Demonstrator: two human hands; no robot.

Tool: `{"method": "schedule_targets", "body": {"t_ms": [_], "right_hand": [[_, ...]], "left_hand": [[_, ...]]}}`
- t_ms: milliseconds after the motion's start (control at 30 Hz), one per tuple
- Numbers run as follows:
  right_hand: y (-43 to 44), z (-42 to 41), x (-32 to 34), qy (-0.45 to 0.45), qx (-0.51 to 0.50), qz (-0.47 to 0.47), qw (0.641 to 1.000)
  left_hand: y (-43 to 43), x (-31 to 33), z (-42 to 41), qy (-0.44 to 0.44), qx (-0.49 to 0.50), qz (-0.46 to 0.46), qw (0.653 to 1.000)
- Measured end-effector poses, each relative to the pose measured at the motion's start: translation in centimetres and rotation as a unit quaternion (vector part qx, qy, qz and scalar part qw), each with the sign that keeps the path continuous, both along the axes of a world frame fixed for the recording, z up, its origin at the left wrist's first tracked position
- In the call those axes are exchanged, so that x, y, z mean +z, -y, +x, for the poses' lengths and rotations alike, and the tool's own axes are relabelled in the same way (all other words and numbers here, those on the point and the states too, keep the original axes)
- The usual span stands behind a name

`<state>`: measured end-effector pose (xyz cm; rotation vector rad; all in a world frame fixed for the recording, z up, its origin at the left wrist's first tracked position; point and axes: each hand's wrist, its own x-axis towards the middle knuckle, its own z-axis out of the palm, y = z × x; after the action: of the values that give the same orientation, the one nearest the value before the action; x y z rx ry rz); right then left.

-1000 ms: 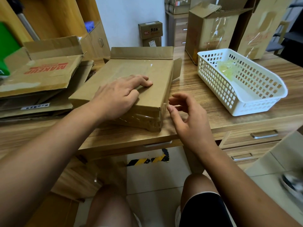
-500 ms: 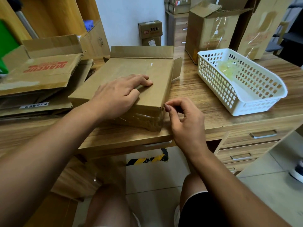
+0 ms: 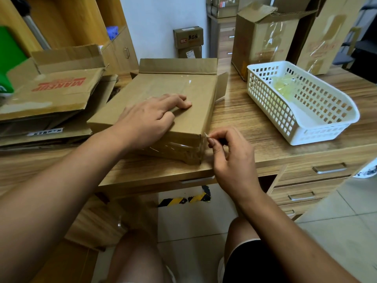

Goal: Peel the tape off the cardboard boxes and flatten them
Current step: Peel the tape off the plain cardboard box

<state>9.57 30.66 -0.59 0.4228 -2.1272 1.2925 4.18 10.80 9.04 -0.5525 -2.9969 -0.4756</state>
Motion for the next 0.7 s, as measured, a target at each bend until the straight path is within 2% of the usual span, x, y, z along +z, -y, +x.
{"method": "schedule_targets", "body": {"t_ms": [233, 467, 600, 700], "right_hand": [[0.1, 0.5, -0.1, 0.019, -0.002, -0.005, 1.0], [-1.0, 0.6, 0.3, 0.104, 0.013, -0.07, 0.992], [-0.4, 0.3, 0.5, 0.107, 0.011, -0.004, 0.994], [0.2, 0.2, 0.7, 0.081, -0.008, -0.019, 0.996]], "left_hand": [[0.0, 0.1, 0.0, 0.001, 0.002, -0.004, 1.0], [0.1, 0.0, 0.0, -0.005, -0.003, 0.007, 1.0], [0.2, -0.1, -0.2, -0.005, -0.004, 0.004, 1.0], [0.1, -0.2, -0.2, -0.006, -0.004, 0.001, 1.0]]}}
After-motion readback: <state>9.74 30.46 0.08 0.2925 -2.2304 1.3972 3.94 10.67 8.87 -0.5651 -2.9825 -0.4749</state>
